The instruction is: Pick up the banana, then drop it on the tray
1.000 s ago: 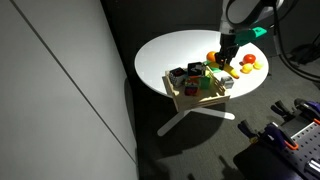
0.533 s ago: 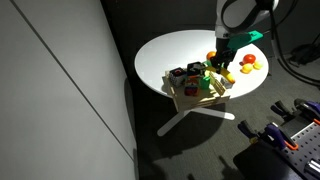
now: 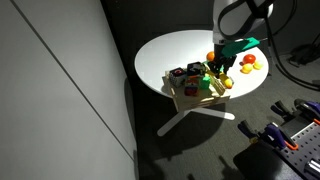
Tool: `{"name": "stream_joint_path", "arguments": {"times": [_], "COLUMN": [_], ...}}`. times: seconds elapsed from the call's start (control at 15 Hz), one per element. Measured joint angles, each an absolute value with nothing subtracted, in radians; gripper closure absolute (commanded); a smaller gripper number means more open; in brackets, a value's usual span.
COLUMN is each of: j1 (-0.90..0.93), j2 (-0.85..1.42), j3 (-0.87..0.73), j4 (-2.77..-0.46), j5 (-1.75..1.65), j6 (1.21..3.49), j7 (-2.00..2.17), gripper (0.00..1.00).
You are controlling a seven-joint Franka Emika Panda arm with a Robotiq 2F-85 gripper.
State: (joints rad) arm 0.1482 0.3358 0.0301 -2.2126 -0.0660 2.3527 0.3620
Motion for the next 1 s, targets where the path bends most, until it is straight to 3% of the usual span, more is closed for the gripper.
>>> {"name": "stream_joint_path", "arguments": {"times": [0.07,0.27,0.33,0.4,0.47,0.73,1.0], "j1": [0.153,0.169,0.174,0.180,0.185,0.193,0.195], "j2": [0.342,0.364,0.371,0.378,0.384,0.405,0.414], "j3": [0.026,0.012,0.007,0.002,-0.002,-0.004,-0.004], "j4": [-2.209,-2.190,-2.184,-2.178,-2.173,-2.156,-2.145], "j5": [-0.071,-0.084,-0.090,-0.092,-0.092,-0.092,-0.092], "j6": [2.353,2.353,2.353,2.353,2.353,2.353,2.353], "j7": [0.386,0.452,0.472,0.487,0.494,0.498,0.497], "gripper": [0.76,0.74,0.63,0.34,0.33,0.03,0.00]}}
